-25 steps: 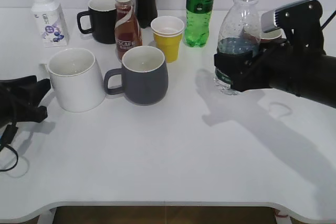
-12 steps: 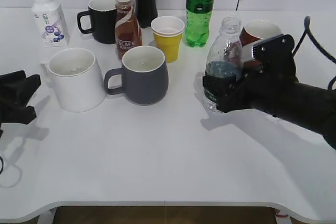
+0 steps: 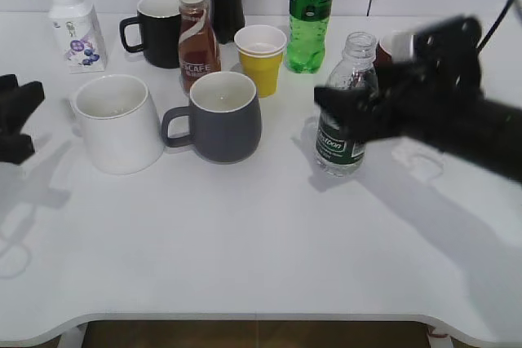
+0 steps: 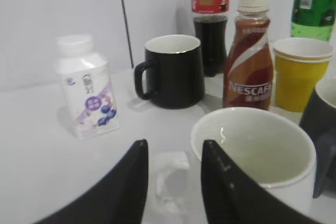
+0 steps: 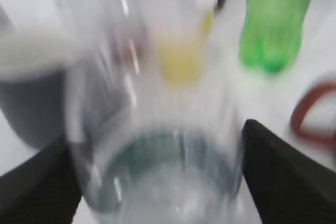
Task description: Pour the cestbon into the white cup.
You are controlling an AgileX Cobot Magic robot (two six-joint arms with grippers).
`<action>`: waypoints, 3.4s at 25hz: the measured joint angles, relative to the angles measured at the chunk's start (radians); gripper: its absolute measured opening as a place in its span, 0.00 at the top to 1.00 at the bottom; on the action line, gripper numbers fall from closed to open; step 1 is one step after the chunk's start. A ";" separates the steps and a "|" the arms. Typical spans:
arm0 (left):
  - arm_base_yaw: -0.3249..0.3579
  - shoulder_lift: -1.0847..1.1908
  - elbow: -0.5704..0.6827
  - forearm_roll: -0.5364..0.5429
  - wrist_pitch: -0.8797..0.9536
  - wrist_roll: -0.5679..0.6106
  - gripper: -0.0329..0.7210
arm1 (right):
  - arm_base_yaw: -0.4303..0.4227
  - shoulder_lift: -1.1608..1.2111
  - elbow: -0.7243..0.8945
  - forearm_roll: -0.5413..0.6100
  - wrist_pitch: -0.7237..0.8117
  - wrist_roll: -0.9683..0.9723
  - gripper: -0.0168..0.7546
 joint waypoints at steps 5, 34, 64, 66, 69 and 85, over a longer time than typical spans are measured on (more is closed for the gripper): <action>-0.016 -0.286 -0.138 0.128 0.550 -0.229 0.61 | 0.000 -0.255 -0.097 -0.036 0.334 0.000 0.12; -0.308 -1.432 -0.332 -0.196 2.223 -0.120 0.20 | 0.161 -1.554 0.029 0.212 1.989 -0.070 0.24; -0.021 -1.436 -0.284 -0.215 2.074 -0.098 0.39 | -0.176 -1.712 0.052 0.220 1.931 -0.085 0.30; -0.019 -1.436 -0.284 -0.215 2.073 -0.098 0.40 | -0.181 -1.714 0.053 0.219 1.931 -0.085 0.30; -0.019 -1.436 -0.282 -0.215 2.073 -0.098 0.42 | -0.181 -1.714 0.053 0.219 1.930 -0.085 0.30; -0.019 -1.436 -0.282 -0.215 2.072 -0.098 0.48 | -0.181 -1.714 0.053 0.219 1.929 -0.085 0.30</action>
